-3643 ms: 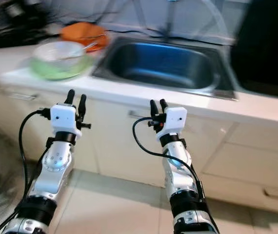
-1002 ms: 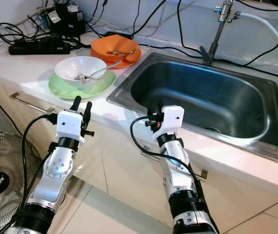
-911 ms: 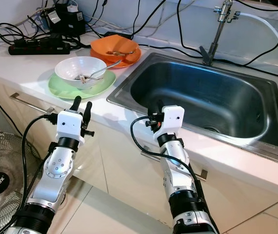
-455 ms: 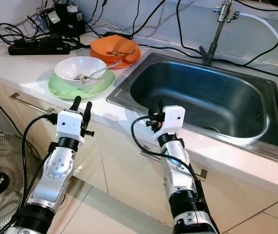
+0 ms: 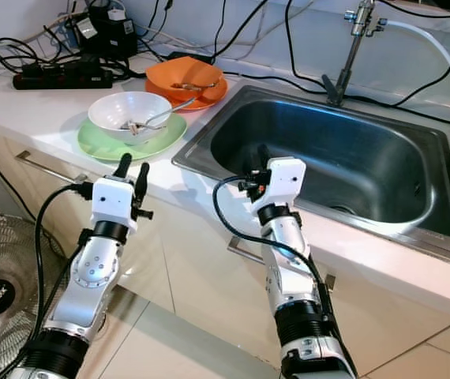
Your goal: Kitchen organization
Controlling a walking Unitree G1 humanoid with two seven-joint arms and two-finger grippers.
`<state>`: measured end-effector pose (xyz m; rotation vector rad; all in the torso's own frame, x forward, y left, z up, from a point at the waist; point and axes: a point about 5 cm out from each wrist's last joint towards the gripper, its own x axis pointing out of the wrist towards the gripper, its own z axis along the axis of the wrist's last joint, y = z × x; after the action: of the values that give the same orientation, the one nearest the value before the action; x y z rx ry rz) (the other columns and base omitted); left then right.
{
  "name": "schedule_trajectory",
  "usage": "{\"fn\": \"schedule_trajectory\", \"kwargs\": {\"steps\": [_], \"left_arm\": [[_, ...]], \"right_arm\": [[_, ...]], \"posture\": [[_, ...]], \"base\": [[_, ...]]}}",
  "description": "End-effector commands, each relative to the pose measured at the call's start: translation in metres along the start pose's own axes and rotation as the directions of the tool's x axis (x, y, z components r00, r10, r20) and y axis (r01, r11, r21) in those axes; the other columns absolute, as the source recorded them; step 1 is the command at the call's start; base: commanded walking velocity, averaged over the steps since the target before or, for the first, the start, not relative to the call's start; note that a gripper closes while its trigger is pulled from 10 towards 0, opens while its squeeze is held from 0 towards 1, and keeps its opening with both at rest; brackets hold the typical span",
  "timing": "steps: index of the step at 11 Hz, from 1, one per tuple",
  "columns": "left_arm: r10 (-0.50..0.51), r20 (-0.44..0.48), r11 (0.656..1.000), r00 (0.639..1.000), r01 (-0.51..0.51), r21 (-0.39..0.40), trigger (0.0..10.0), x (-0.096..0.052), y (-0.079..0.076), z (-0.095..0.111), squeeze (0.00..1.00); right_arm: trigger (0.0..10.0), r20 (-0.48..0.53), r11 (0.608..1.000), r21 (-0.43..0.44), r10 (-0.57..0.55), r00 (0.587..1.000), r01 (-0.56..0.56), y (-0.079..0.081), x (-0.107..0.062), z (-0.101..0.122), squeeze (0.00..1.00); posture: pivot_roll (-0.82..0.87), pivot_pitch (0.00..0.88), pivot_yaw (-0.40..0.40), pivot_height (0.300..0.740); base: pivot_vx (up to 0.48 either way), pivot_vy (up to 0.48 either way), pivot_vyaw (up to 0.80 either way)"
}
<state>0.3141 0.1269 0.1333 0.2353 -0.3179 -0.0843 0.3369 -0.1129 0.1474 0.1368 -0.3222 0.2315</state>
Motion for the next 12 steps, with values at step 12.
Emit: {"fn": "schedule_trajectory", "kwargs": {"steps": [12], "left_arm": [[0.010,0.017,1.000,1.000,-0.011,0.015,10.0,0.0015,0.0013,0.0039,0.00]], "right_arm": [[10.0,-0.025,1.000,0.007,0.007,1.000,-0.007,0.0017,-0.0007,-0.0024,0.00]], "posture": [[0.18,0.000,-0.017,0.740]], "base": [[0.270,0.000,0.00]]}}
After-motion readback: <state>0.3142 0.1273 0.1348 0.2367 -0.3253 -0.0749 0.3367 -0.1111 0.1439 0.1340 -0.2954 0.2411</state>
